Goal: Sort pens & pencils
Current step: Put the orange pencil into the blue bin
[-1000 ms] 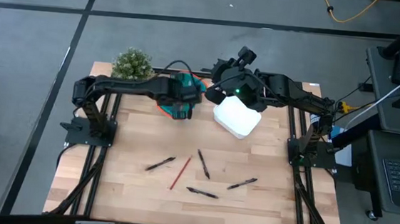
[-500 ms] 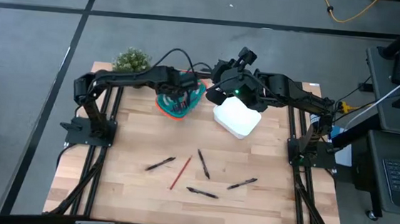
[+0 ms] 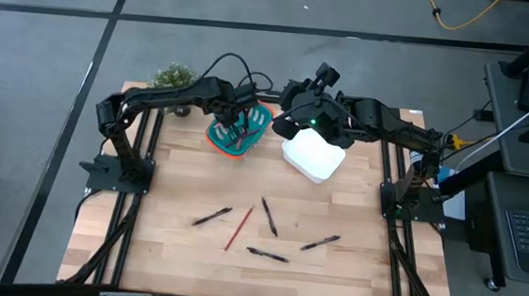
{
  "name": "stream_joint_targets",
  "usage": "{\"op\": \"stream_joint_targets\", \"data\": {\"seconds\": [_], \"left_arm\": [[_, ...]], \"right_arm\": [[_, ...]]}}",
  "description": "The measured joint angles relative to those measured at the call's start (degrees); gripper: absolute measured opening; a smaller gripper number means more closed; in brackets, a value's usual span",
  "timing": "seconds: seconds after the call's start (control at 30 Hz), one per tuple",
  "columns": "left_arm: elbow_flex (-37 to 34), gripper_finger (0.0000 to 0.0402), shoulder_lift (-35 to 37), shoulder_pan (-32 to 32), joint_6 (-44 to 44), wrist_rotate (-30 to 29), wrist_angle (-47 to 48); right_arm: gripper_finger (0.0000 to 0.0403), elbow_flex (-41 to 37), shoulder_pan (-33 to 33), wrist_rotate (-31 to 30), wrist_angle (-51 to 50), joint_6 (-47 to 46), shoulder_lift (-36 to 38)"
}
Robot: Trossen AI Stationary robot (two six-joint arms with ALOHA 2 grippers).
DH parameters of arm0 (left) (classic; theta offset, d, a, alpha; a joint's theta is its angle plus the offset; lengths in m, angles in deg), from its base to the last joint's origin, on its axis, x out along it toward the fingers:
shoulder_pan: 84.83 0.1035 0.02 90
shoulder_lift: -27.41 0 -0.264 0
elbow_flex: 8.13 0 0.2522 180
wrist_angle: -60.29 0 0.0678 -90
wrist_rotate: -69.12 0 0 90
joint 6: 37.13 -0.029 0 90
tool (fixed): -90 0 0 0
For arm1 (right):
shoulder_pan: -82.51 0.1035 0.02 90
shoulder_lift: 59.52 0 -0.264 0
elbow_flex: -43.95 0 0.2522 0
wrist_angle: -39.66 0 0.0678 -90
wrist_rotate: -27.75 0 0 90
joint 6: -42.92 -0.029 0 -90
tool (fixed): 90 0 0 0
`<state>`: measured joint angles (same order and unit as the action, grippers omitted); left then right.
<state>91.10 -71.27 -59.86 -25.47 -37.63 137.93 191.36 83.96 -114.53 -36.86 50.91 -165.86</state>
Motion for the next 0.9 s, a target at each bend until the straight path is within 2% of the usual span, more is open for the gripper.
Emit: {"op": "stream_joint_targets", "data": {"seconds": [0.4,0.57,0.7,0.9], "left_arm": [[0.09,0.0012,-7.62,2.26,-0.03,1.45,-1.67],[0.07,0.0012,-8.63,3.69,-0.19,1.8,-2.36],[0.05,0.0012,-9.18,4.02,-1.25,4.74,-3.31],[-0.04,0.0012,-9.95,4.07,-1.66,4.87,-4.26]], "right_arm": [[0.009,0.0,0.04,1.53,-2.0,-1.76,0.0],[0.009,0.0,0.02,1.48,-3.13,-2.05,0.02],[0.009,0.0,0.02,1.48,-3.13,-2.17,0.02],[0.009,0.0,0.02,1.5,-3.52,-3.21,0.03]]}}
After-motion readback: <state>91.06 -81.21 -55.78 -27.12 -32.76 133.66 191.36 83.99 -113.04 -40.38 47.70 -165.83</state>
